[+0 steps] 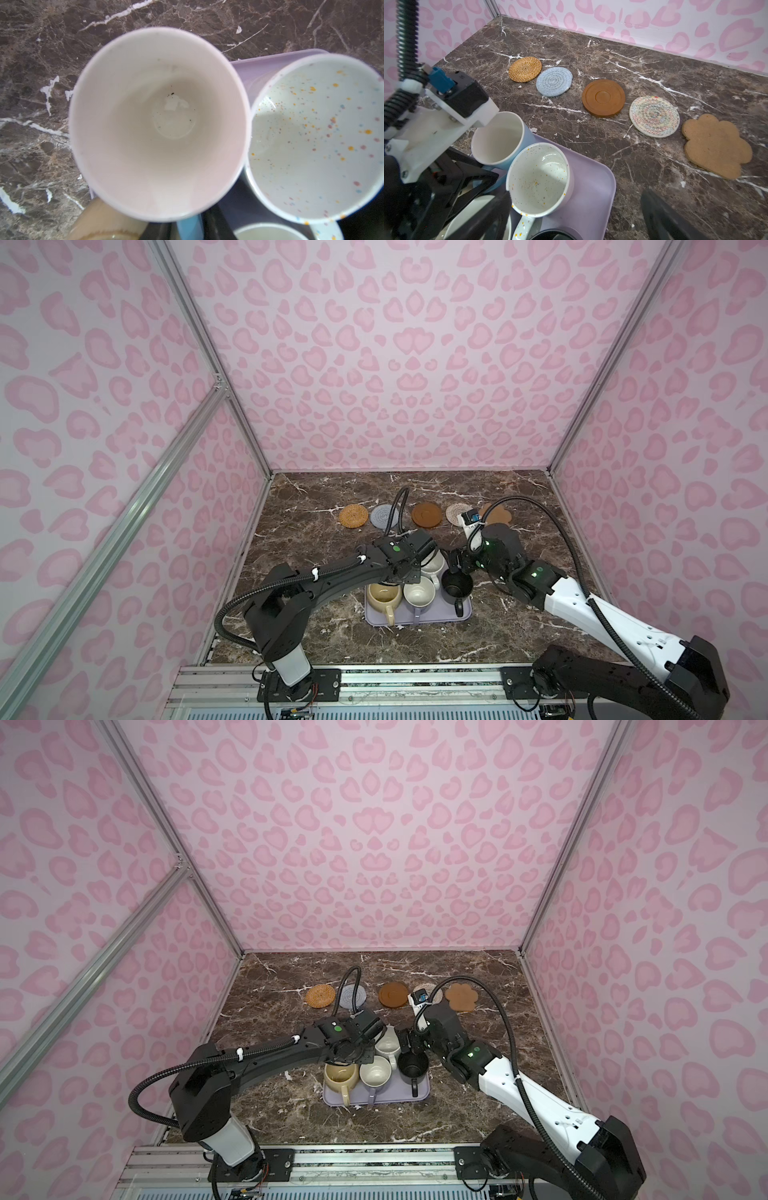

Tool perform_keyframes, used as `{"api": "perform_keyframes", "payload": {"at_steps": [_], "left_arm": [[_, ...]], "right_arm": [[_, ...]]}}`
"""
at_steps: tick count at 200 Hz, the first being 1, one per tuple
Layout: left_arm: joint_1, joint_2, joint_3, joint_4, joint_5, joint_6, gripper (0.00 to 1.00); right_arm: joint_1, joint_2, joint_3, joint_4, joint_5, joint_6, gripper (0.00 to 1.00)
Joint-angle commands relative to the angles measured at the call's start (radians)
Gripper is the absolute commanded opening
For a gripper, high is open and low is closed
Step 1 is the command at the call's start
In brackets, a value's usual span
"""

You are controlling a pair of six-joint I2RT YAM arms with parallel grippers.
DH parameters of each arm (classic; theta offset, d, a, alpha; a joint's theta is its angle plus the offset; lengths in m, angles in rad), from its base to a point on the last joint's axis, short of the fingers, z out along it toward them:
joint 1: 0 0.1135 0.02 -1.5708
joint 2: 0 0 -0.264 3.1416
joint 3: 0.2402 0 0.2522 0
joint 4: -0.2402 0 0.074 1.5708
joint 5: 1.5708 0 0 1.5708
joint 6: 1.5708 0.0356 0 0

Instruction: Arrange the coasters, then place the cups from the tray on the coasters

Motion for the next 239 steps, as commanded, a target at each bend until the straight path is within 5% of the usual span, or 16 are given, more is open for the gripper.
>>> {"api": "perform_keyframes", "payload": {"at_steps": [1, 31, 112, 182, 239], "left_arm": [[0.002, 0.009, 0.015, -0.007, -0.017, -0.001, 0.28], [0.003, 0.007, 0.005, -0.007, -0.024, -0.014, 0.22], [0.003, 0.036, -0.001, 0.007, -0.063, -0.031, 0.26], [0.003, -0.042, -0.014, 0.003, -0.094, -0.03, 0.05], [0.004, -0.129, -0.024, -0.007, -0.141, -0.03, 0.01]], "right_arm": [[-0.003, -0.002, -0.009, 0.02, -0.007, 0.01, 0.99], [-0.003, 0.0, -0.008, 0.019, -0.01, 0.012, 0.99], [-0.008, -0.009, -0.012, 0.024, -0.018, 0.017, 0.98], [-0.009, 0.001, -0.01, 0.026, -0.021, 0.02, 0.98], [-0.009, 0.003, -0.012, 0.037, -0.028, 0.022, 0.96]]}}
